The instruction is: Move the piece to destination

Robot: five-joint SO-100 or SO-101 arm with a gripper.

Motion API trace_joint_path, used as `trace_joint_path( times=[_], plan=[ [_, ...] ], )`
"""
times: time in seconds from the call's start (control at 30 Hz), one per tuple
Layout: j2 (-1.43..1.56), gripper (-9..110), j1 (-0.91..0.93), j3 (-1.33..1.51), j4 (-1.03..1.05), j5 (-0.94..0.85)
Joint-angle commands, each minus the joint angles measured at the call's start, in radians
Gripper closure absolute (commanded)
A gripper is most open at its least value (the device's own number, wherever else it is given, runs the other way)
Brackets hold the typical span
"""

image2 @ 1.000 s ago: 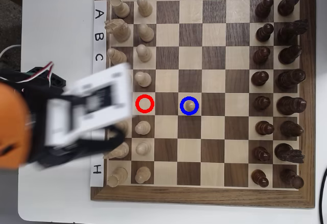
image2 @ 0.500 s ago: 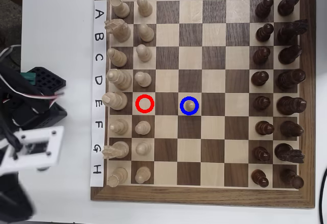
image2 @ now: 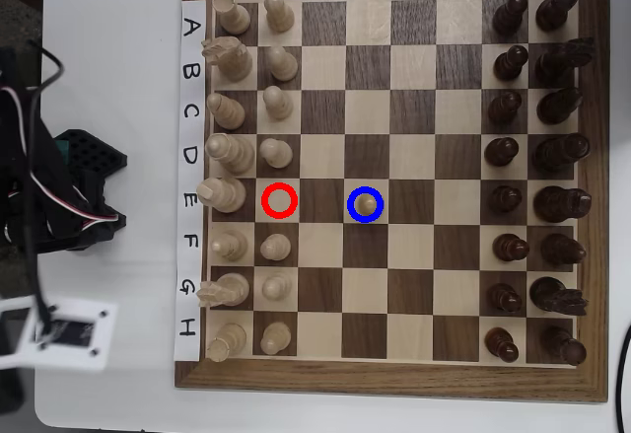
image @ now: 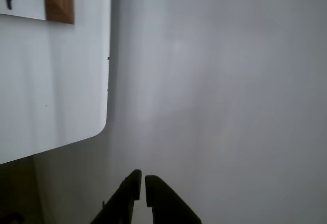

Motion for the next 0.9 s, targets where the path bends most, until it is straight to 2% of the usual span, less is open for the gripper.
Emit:
trace_joint_path(
  times=[0.0, 0.27, 0.87],
  plan=[
    [0.04, 101, 0.041, 0.141, -0.074, -0.009],
    [0.17, 101, 0.1, 0.407, -0.166, -0.028],
    [0.526, 101, 0.087, 0.893, -0.239, -0.04]
  ],
)
